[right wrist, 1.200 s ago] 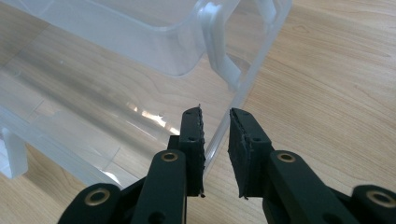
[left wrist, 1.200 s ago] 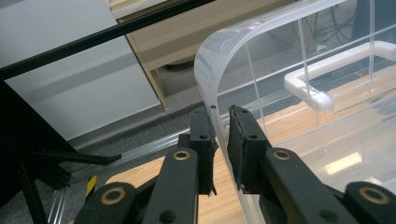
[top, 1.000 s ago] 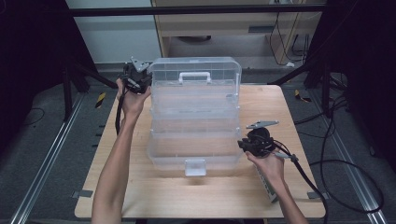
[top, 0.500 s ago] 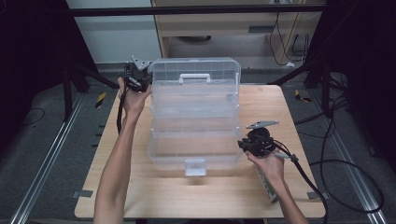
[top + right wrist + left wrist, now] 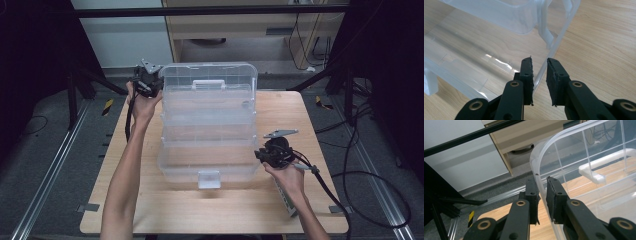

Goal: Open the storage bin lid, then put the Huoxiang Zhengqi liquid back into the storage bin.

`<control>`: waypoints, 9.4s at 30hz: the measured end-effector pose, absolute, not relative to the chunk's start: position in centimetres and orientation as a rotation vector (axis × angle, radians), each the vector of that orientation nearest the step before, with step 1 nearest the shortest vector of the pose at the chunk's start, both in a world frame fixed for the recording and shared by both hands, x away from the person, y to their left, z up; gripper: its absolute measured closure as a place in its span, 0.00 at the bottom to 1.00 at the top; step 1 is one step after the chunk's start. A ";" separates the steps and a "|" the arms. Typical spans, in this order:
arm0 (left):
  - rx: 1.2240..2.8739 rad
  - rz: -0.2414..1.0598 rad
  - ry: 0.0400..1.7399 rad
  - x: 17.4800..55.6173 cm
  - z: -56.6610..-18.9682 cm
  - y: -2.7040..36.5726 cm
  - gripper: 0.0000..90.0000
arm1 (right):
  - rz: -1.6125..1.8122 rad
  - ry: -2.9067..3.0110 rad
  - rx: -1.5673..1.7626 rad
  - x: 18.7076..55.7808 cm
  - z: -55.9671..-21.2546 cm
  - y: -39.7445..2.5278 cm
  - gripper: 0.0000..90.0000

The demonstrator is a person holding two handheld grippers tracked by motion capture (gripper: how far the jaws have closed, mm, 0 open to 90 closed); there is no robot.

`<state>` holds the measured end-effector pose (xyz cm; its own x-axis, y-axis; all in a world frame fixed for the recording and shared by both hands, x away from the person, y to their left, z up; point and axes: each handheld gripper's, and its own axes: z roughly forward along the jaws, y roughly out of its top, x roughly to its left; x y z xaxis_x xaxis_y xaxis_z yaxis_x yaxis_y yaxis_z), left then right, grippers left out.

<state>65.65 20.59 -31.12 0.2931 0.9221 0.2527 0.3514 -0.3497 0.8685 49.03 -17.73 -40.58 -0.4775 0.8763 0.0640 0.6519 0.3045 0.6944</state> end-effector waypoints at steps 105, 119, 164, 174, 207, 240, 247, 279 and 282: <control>1.955 0.695 1.110 47.6 -39.7 26.4 0.66 | 0.968 2.259 1.373 49.1 -40.6 -17.7 0.83; 2.012 0.663 1.069 47.4 -39.9 25.1 0.62 | 0.958 2.259 1.372 49.2 -40.7 -17.7 0.81; 2.036 0.710 1.219 48.7 -41.5 28.4 0.54 | 0.700 2.366 1.423 46.0 -36.1 -22.7 0.40; 2.041 0.705 1.220 48.9 -41.7 28.3 0.53 | 0.644 2.386 1.452 45.7 -36.5 -22.4 0.39; 2.053 0.722 1.217 49.1 -41.8 28.3 0.52 | 0.476 2.486 1.539 44.9 -38.1 -22.7 0.44; 2.070 0.730 1.225 49.2 -42.0 28.3 0.50 | 0.393 2.524 1.581 45.0 -39.1 -22.8 0.56; 2.073 0.729 1.226 49.2 -42.1 28.2 0.50 | 0.368 2.523 1.583 45.1 -39.2 -22.8 0.58; 2.091 0.724 1.220 49.3 -42.2 28.0 0.49 | 0.299 2.536 1.595 45.5 -39.3 -22.8 0.71; 2.093 0.722 1.220 49.3 -42.3 28.0 0.49 | 0.292 2.538 1.595 45.6 -39.3 -22.7 0.71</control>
